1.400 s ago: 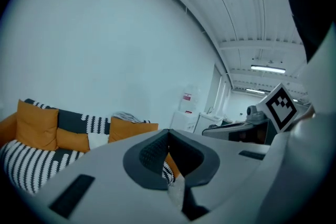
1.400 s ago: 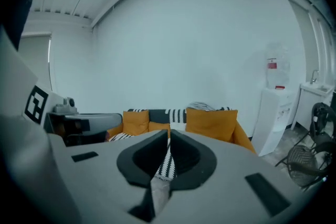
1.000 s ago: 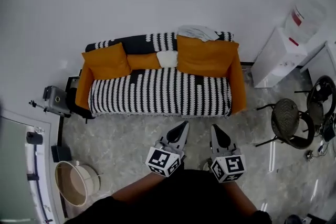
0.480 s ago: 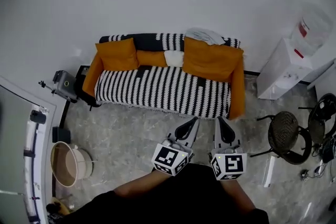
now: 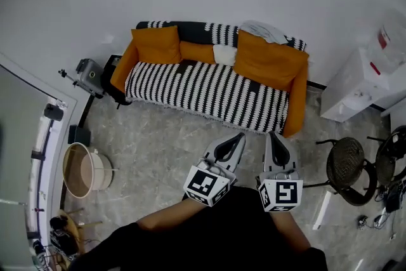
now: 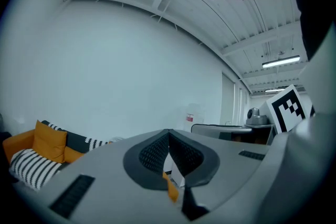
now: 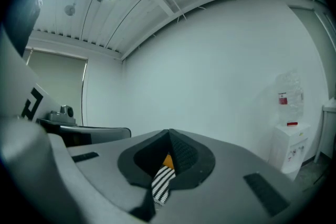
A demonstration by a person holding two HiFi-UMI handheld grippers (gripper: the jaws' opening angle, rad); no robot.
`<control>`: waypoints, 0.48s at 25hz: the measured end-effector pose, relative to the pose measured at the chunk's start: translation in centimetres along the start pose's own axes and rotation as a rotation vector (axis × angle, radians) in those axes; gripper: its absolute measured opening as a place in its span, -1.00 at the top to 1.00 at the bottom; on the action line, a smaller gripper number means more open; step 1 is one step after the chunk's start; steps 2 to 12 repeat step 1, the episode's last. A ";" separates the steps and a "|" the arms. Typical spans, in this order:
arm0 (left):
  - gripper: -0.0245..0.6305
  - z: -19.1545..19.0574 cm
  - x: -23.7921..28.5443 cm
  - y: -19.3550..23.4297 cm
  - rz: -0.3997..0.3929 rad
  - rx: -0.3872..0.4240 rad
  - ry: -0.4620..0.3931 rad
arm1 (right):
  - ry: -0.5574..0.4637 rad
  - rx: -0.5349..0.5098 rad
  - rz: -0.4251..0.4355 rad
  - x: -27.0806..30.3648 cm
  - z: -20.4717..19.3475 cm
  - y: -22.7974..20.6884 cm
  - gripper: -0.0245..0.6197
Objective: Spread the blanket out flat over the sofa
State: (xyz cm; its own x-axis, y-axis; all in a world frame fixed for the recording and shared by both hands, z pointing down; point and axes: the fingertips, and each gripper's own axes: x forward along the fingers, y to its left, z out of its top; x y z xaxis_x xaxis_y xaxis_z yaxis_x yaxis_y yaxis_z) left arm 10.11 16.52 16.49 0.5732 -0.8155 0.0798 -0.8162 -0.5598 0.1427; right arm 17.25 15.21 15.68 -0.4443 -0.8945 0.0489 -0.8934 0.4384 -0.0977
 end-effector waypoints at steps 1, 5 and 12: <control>0.91 0.1 -0.3 0.2 0.003 0.004 -0.004 | -0.002 -0.002 0.002 0.0 -0.1 0.2 0.81; 0.91 0.1 -0.3 0.2 0.003 0.004 -0.004 | -0.002 -0.002 0.002 0.0 -0.1 0.2 0.81; 0.91 0.1 -0.3 0.2 0.003 0.004 -0.004 | -0.002 -0.002 0.002 0.0 -0.1 0.2 0.81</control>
